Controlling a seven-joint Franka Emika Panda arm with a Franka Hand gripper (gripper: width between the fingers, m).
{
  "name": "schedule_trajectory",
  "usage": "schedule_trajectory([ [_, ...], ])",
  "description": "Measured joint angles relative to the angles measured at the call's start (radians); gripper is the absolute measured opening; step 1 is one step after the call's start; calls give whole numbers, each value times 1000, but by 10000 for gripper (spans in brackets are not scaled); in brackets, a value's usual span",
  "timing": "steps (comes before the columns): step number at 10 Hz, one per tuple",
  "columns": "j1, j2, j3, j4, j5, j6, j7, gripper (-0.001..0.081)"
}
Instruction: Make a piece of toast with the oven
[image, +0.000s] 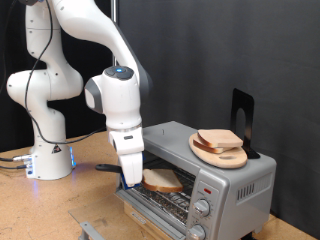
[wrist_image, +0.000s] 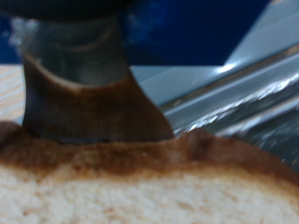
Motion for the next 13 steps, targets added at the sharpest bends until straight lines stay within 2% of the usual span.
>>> schedule_trajectory([
  [5,-19,-58,-19,-68,41,-9,-73,391],
  [7,-23,-80,-22,-78,28,18,-93,391],
  [8,-26,-85,-21,-83,-33,91,-55,391],
  [9,-33,-86,-18,-89,-136,145,26,391],
  [11,-59,-86,-15,-99,-357,189,174,391],
  [12,-69,-87,-16,-102,-401,198,190,391],
  [13,-74,-89,-18,-105,-408,205,184,391],
])
